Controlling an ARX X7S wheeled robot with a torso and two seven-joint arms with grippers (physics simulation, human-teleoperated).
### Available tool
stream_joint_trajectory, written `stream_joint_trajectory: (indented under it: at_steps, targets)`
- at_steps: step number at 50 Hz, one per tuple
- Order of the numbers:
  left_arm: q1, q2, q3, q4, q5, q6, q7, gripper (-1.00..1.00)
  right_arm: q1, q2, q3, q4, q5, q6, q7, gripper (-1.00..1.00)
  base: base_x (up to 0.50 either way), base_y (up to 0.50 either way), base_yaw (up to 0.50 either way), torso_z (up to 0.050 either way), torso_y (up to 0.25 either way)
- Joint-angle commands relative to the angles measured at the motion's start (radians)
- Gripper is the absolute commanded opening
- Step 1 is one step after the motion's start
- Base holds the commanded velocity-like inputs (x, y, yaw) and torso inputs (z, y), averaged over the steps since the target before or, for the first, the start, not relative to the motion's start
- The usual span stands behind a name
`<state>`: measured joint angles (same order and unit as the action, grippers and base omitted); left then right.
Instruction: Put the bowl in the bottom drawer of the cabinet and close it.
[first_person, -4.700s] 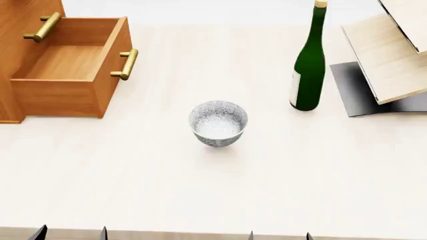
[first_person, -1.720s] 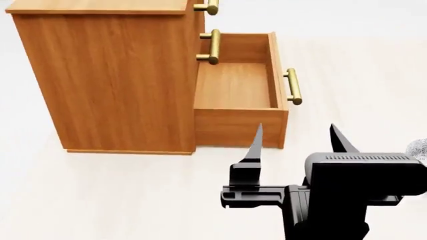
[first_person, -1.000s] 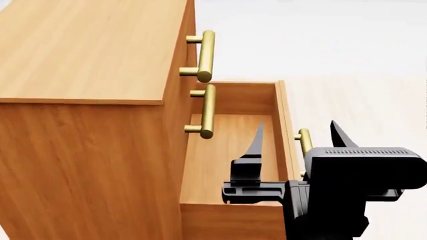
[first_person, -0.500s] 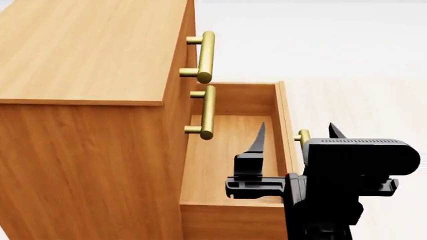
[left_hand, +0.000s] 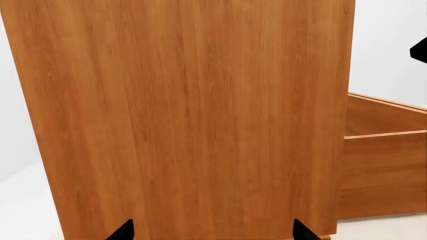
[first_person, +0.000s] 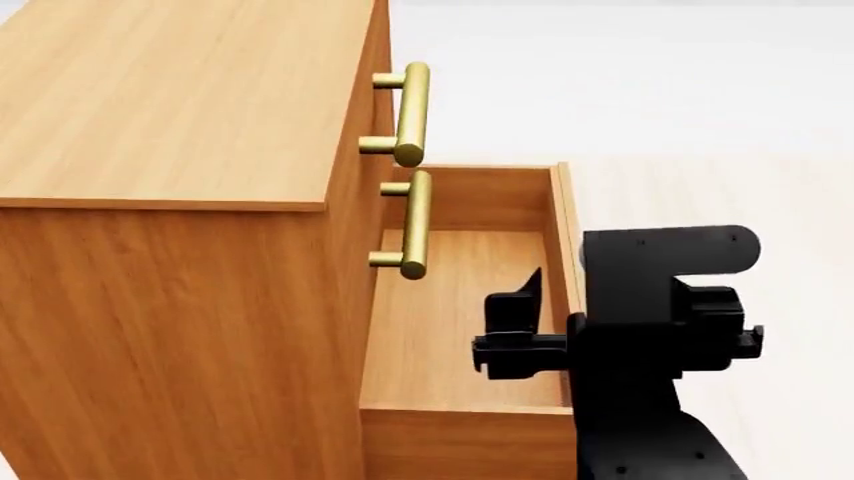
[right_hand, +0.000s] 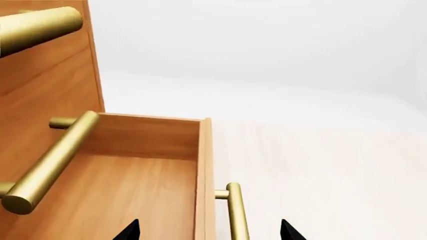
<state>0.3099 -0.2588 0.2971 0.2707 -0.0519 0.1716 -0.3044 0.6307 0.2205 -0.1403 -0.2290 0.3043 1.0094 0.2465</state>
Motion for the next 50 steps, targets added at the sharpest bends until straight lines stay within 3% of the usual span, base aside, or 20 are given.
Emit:
stream_joint_trajectory:
  at_steps: [1,16,50]
  targets:
    - [-0.002,-0.008,0.008,-0.002,-0.003,0.002,-0.009,1.00,0.080,-0.001,-0.020,0.124,0.006,0.084,-0.005,1.00,0.00,0.00,0.00,0.000,0.000]
    - [-0.006,-0.015,0.019,-0.002,-0.004,0.002,-0.021,1.00,0.125,0.011,-0.043,0.233,0.036,0.177,-0.045,1.00,0.00,0.00,0.00,0.000,0.000]
    - [-0.008,-0.034,0.036,0.013,-0.011,-0.007,-0.043,1.00,0.171,-0.003,-0.010,0.423,0.043,0.162,-0.037,1.00,0.00,0.00,0.00,0.000,0.000]
